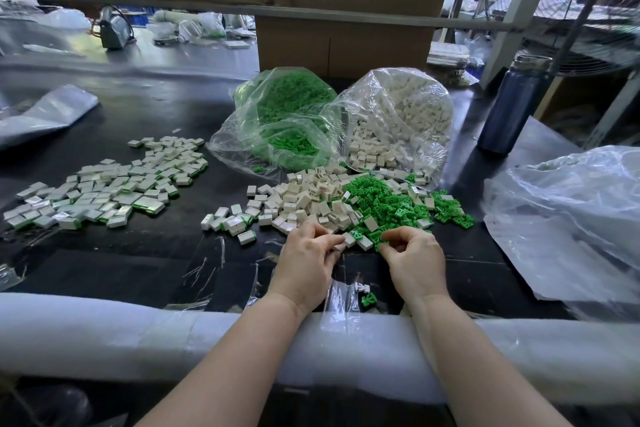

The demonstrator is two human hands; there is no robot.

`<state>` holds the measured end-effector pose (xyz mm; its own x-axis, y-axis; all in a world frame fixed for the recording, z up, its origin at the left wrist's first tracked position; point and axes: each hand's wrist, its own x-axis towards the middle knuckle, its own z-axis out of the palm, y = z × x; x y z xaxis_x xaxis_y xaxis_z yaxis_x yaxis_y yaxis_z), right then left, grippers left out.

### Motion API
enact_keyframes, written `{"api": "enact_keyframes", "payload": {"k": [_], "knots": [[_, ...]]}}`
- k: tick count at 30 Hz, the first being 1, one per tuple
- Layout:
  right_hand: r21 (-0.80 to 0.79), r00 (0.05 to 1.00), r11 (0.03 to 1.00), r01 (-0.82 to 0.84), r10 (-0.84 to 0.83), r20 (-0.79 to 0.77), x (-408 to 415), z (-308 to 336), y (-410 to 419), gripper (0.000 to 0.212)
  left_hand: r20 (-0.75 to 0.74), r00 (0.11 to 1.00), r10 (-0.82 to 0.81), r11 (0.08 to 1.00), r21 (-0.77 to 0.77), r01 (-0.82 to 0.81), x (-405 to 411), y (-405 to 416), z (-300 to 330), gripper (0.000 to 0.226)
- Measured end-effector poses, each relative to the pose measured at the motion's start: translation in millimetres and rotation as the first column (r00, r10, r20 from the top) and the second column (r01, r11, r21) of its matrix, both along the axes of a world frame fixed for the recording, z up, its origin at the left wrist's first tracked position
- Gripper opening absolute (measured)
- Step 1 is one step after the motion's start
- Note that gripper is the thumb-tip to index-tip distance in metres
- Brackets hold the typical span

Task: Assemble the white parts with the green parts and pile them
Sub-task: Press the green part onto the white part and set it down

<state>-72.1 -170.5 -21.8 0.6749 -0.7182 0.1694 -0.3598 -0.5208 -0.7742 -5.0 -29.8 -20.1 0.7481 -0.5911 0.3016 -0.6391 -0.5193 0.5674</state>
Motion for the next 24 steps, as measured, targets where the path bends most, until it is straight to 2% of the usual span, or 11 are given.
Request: {"api": "enact_keyframes", "payload": {"k": [2, 6, 11, 17, 21, 24], "knots": [[-0.019, 0.999, 1.000, -0.004, 0.003, -0.040, 0.3, 0.6, 0.7, 0.009, 0.005, 1.000, 0.001, 1.000, 0.030, -0.001, 0.6, -0.9, -2.0, 0.031], [-0.045, 0.996, 0.999, -0.006, 0.002, -0.091, 0.9, 1.2, 1.6, 0.004, 0.001, 1.000, 0.022, 1.000, -0.012, -0.022, 2.2, -0.7, -3.5, 0.025], [-0.082, 0.993, 0.997, -0.016, 0.006, -0.114, 0.7, 1.1, 1.1, 0.011, -0.018, 0.999, 0.044, 0.999, -0.017, -0.044, 0.8, -0.4, -2.9, 0.022], [-0.089, 0.990, 0.995, -0.035, 0.023, -0.136, 2.0, 0.3, 1.6, 0.005, -0.012, 0.998, 0.055, 0.998, 0.012, -0.055, 0.4, 0.5, -2.8, 0.015], [-0.090, 0.990, 0.995, -0.048, 0.035, -0.137, 1.2, 0.5, 1.9, 0.015, -0.018, 0.999, 0.050, 0.998, 0.032, -0.049, 1.5, -1.0, -3.1, 0.027], [-0.090, 0.988, 0.995, -0.044, 0.030, -0.150, 2.1, 0.9, 1.9, 0.009, -0.028, 0.999, 0.026, 0.995, 0.100, -0.023, 2.8, -1.9, -3.3, 0.033]]}}
